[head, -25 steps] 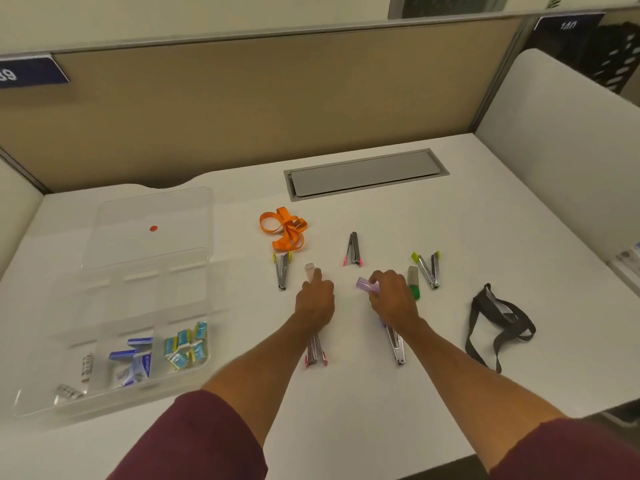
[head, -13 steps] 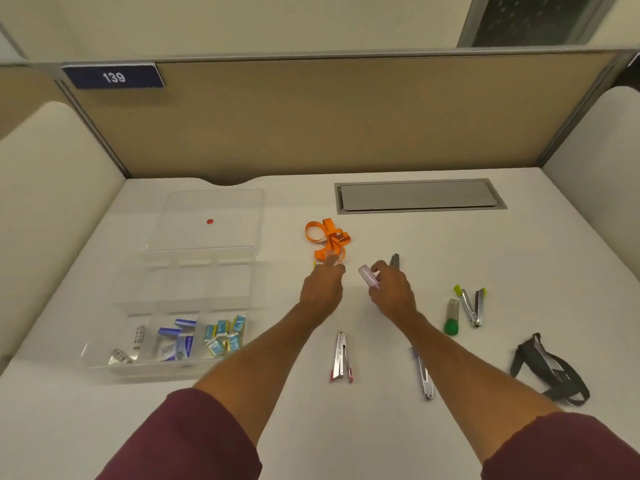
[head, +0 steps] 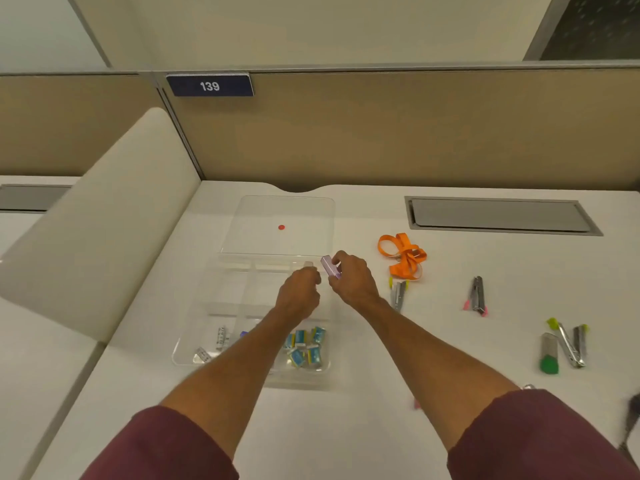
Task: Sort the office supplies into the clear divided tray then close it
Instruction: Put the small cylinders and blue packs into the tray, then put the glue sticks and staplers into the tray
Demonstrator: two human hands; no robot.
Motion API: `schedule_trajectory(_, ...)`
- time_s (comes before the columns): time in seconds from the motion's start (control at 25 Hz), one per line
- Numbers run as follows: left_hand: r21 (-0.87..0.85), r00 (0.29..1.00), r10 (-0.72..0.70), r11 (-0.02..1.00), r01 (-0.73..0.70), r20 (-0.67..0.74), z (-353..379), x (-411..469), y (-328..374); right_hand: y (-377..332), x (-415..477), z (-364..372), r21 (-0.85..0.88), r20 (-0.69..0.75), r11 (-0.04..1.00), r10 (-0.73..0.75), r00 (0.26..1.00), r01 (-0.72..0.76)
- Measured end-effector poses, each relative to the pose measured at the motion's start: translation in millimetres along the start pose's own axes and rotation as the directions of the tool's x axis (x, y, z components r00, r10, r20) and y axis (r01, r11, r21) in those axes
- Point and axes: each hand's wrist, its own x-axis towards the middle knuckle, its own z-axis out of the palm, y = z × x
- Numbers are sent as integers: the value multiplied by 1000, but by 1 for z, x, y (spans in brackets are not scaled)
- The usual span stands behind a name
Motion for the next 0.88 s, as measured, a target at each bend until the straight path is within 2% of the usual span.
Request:
schedule_trajectory(0.24,-64,987,-17,998,28,161,1,6,-23,-22,10,34,-11,2,998,65,998,-65)
schedule_trajectory(0.48,-126,997,-21,992,31,80,0,4,-28,-26,9,47,-131,39,989,68,997,-63)
schedule_trajectory(0.68,-61,998,67,996,-66,20,-13,5,-19,-18,-2,41,-110,-49,990,78,996,-83)
schedule_trajectory(0.88,31,962,268,962,-270,59,-8,4,32,26,-36,12,-98,-160,982,147,976,-164)
